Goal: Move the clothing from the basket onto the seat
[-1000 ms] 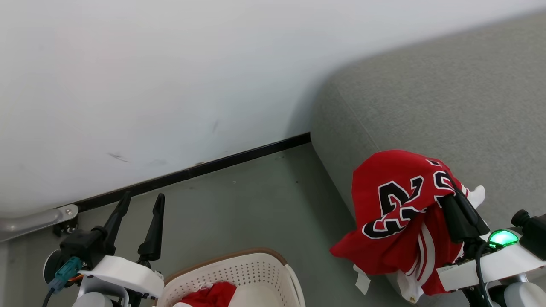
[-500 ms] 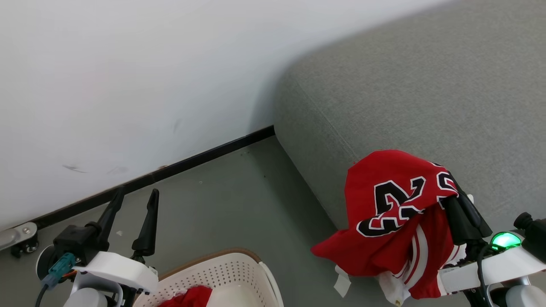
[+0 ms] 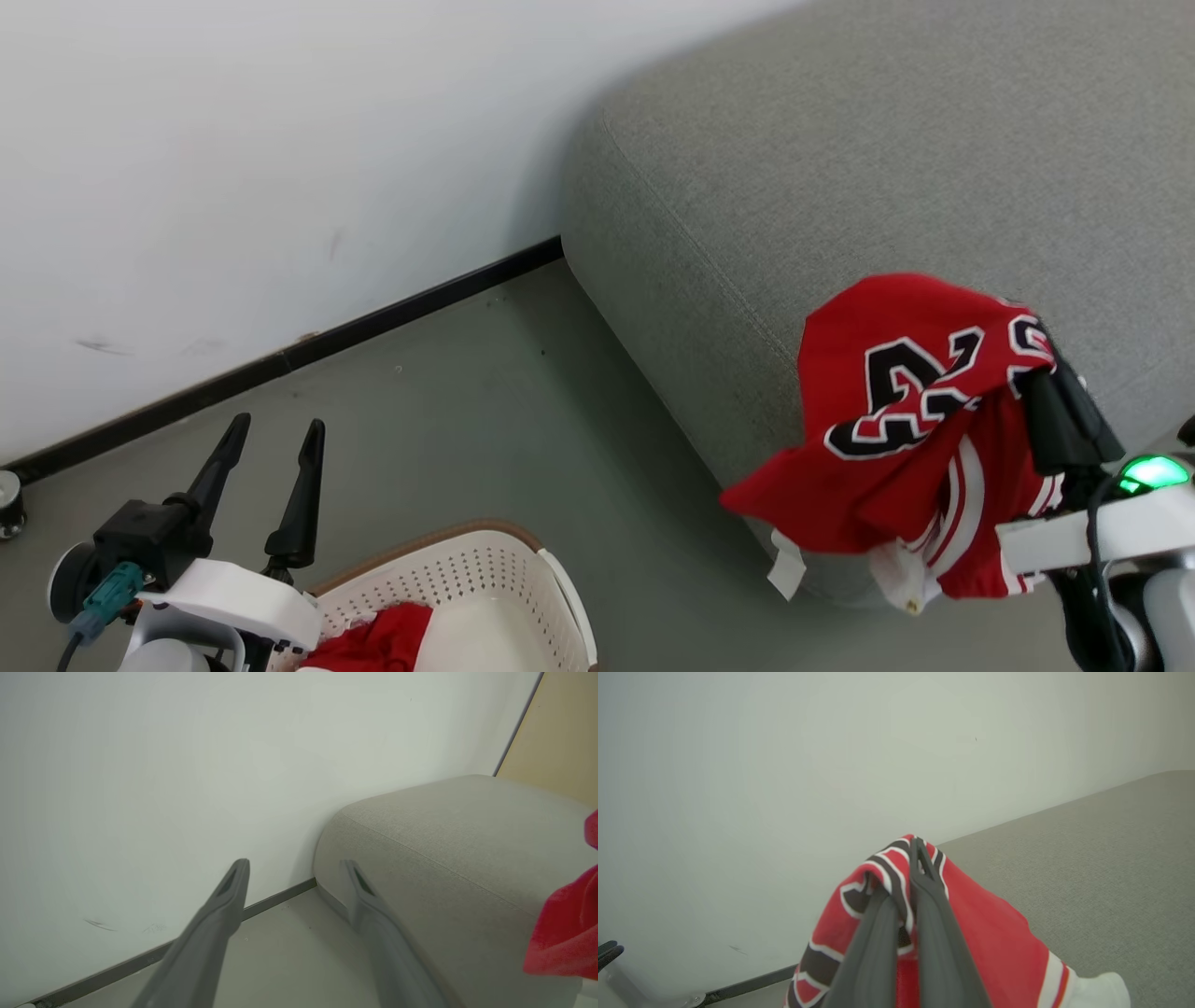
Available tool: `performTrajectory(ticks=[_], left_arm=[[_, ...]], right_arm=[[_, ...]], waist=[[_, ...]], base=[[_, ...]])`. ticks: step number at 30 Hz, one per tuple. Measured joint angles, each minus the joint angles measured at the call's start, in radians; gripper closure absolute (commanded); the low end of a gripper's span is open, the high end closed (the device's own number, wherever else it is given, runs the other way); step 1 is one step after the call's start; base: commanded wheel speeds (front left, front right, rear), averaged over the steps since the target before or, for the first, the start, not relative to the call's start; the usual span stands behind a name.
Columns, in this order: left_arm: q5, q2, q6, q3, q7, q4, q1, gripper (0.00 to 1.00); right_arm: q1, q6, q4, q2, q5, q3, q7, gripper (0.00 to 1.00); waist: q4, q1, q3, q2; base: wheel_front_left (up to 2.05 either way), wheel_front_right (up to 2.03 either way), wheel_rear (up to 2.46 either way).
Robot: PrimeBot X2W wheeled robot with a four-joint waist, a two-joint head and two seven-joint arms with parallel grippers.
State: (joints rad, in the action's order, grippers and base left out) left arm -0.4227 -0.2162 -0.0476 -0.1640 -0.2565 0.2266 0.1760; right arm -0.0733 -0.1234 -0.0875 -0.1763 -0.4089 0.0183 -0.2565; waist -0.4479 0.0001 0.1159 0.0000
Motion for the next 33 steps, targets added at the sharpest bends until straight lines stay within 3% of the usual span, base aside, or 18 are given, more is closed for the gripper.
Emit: performTrajectory(ticks=[13, 33], left_arm=[[0.008, -0.040, 0.001, 0.001, 0.005, -0.039, -0.015, 0.00], [0.029, -0.112, 0.010, 0.022, 0.062, -0.149, -0.022, 0.00]], right_arm=[[-0.196, 0.000, 0.088, -0.031, -0.017, -0.098, 0.000, 1.00], [-0.645, 0.000, 0.304, -0.152, -0.103, -0.286, 0.056, 1.00]], waist=[[0.013, 0.0000, 0.095, 0.0000], [0.070, 0.0000, 0.291, 0.0000]], base=[[0.00, 0.00, 0.00], [0.00, 0.00, 0.00]])
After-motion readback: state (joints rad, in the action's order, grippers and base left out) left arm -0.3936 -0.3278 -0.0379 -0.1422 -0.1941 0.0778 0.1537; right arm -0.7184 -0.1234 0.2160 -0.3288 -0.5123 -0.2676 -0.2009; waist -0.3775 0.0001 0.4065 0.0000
